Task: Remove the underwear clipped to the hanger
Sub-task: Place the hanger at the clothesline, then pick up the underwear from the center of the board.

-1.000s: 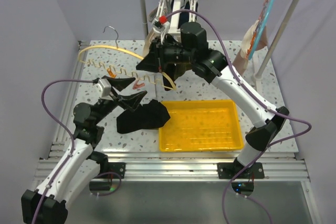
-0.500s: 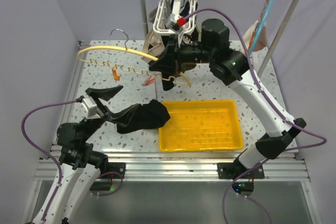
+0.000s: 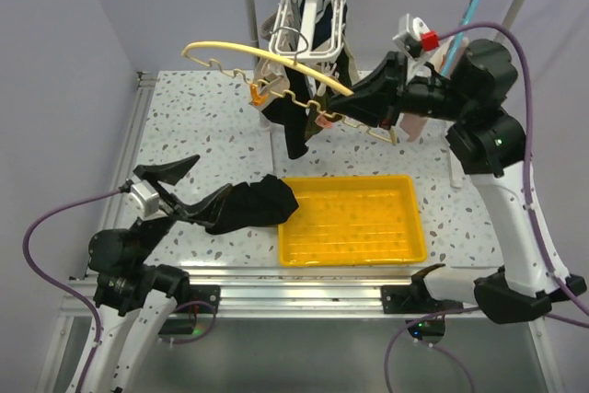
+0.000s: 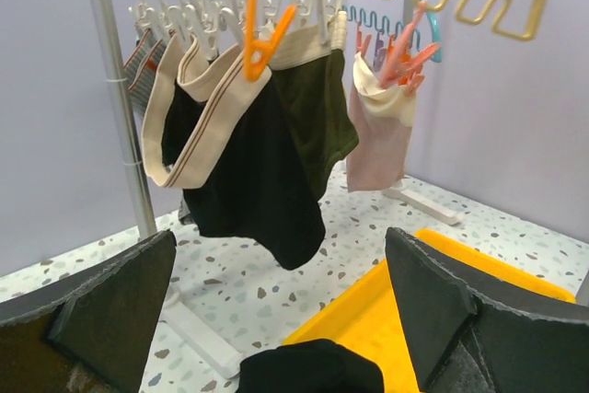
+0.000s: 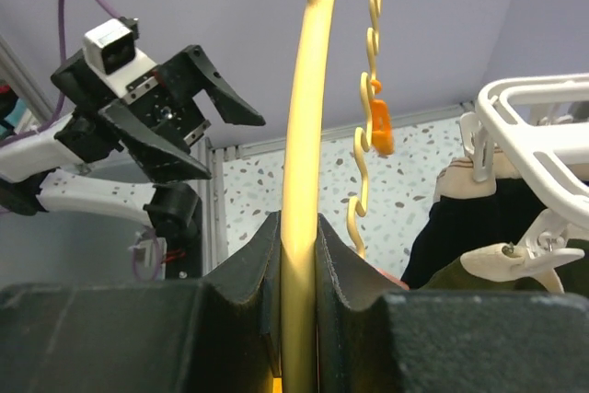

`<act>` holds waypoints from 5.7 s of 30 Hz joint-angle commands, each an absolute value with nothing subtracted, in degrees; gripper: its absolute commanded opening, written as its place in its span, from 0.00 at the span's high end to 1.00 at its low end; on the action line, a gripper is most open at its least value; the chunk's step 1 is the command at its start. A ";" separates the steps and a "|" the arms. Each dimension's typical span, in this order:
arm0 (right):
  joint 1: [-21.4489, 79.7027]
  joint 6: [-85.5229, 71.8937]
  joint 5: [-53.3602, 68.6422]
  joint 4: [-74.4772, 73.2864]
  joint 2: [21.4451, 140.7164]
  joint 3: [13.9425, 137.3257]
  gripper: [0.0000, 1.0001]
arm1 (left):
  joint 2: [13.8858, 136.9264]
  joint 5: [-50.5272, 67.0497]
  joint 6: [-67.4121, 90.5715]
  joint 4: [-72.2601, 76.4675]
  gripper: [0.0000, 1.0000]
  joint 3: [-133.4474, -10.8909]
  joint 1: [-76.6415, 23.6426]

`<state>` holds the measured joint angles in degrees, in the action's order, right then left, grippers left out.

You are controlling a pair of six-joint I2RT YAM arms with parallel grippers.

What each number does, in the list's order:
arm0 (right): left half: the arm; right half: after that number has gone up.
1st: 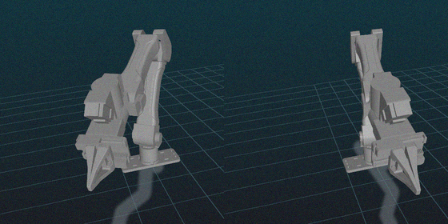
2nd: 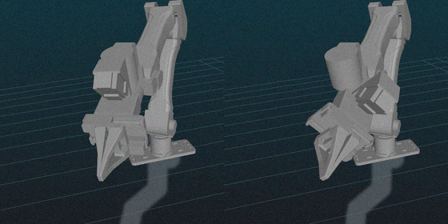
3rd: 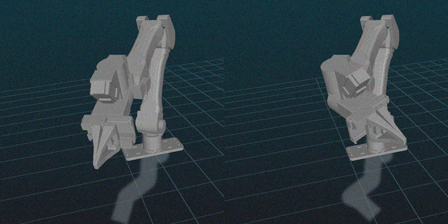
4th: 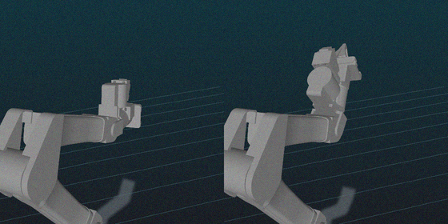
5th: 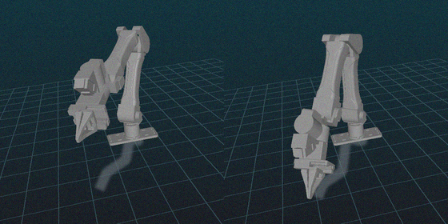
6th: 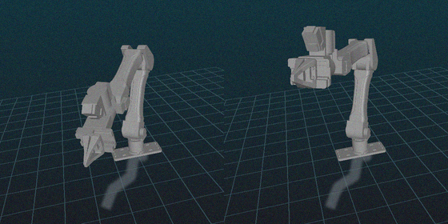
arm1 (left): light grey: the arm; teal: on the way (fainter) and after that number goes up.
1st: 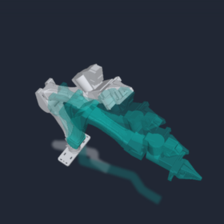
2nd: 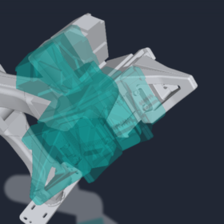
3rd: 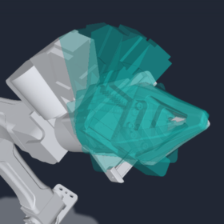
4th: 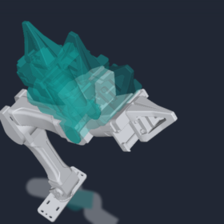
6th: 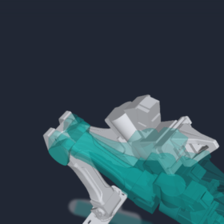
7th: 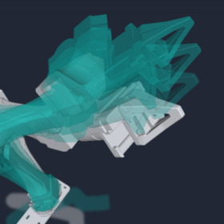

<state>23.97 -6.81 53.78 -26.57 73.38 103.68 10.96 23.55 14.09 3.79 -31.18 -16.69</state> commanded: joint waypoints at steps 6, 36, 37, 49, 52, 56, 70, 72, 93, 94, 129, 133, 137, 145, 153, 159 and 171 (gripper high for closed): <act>21.89 -4.39 52.22 -23.11 62.41 103.71 1.00 | 10.98 18.46 12.39 4.66 0.00 -30.41 -16.87; 14.24 -2.80 5.10 -44.30 45.44 93.34 1.00 | 17.49 13.89 8.79 7.74 0.00 -30.32 -16.79; 14.15 -3.60 5.53 -44.30 45.79 93.08 1.00 | 17.23 13.63 8.79 7.65 0.00 -30.15 -16.87; 14.24 -15.37 9.93 -43.16 61.51 104.05 1.00 | 15.91 12.31 9.31 7.65 0.00 -29.09 -16.87; 14.24 -18.27 8.62 -43.07 66.08 108.27 1.00 | 15.12 11.69 9.58 7.38 0.00 -28.74 -16.87; 14.24 -22.05 6.68 -41.84 71.45 114.50 1.00 | 13.71 11.08 9.84 6.07 0.00 -28.83 -16.87; 12.13 -28.91 7.56 -39.55 86.57 129.89 1.00 | 9.76 8.61 10.37 0.79 0.00 -29.62 -16.87; 11.78 -29.62 8.00 -39.38 88.15 130.78 1.00 | 9.58 8.61 10.72 0.53 0.00 -29.62 -16.87; 11.78 -24.61 9.58 -38.41 88.42 123.58 1.00 | 14.23 10.37 13.44 -4.48 0.00 -30.93 -16.87; 11.78 -24.00 9.32 -38.32 88.16 123.31 0.97 | 15.02 10.37 13.71 -5.27 0.00 -31.55 -16.87; 9.75 9.40 -0.79 -37.53 62.23 95.63 0.01 | 58.42 3.25 74.79 -22.06 0.13 -32.52 -17.14; 9.49 9.32 -0.18 -37.62 59.95 92.65 0.01 | 66.08 2.73 78.21 -22.24 0.16 -34.71 -17.75; 9.40 8.62 1.30 -37.79 57.75 90.36 0.01 | 73.11 2.29 81.47 -22.76 0.21 -37.26 -18.02; 8.53 6.16 5.71 -37.79 53.44 84.12 0.01 | 81.73 0.70 83.41 -22.68 0.49 -42.10 -18.46; 7.82 4.40 9.05 -37.88 50.45 81.39 0.01 | 76.31 -3.33 76.65 -14.69 0.96 -37.19 -18.46; 7.56 4.22 9.76 -38.06 49.22 79.63 0.01 | 63.49 -1.42 61.83 2.16 1.00 -28.93 -18.46; 7.21 4.39 8.18 -37.35 47.55 76.64 0.01 | 40.35 21.15 39.56 26.35 1.00 -20.75 -18.46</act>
<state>7.55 4.95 8.67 -38.94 48.18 77.01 43.62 11.70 47.22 14.90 -22.63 -18.15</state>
